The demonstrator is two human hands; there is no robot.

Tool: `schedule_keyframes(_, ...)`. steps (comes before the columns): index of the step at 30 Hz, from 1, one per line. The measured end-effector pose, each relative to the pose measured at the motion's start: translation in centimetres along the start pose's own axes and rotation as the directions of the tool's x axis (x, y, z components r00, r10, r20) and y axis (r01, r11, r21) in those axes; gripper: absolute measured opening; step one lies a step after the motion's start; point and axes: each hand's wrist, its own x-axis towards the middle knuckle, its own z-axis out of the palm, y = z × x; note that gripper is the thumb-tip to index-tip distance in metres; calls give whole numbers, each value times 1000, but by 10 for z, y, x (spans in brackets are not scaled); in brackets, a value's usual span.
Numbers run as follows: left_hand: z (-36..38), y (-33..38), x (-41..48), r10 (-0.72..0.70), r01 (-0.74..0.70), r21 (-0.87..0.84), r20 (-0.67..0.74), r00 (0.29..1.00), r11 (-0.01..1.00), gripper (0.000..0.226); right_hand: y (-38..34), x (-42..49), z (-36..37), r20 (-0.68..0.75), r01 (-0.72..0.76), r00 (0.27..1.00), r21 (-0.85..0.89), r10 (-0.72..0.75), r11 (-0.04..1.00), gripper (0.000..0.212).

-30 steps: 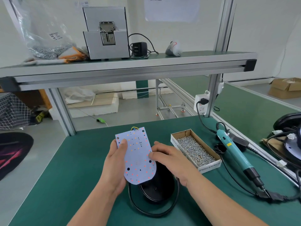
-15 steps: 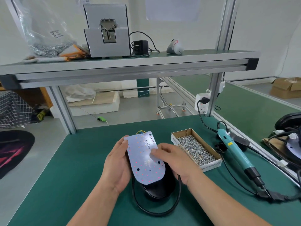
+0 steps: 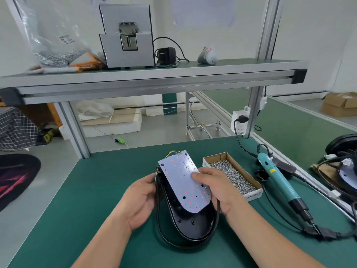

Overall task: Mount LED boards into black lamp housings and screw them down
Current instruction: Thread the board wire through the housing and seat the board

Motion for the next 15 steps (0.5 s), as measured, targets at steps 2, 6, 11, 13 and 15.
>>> schedule_keyframes(2, -7, 1, -1, 30, -40, 93, 104, 994, 995, 35, 0, 0, 0, -2, 12, 1000, 12, -12, 1000, 9)
schedule_keyframes(6, -7, 0, -4, 36, -95, 316, 188, 982, 944, 32, 2, 1, 0, -57, 11, 998, 44, -9, 999, 5)
schedule_keyframes(11, 1, -3, -6, 172, -218, 635, 134, 976, 741, 45, 6, -2, 4, -46, 6, 999, 26, -5, 1000, 24)
schedule_keyframes(13, 3, -3, -6, 186, -199, 690, 95, 978, 696, 45, 6, -4, 5, -25, -4, 1000, 24, 5, 1000, 24)
schedule_keyframes(15, 4, -2, -6, 173, -156, 732, 53, 983, 663, 38, 5, -5, 6, -11, -13, 1000, 39, 14, 999, 14)
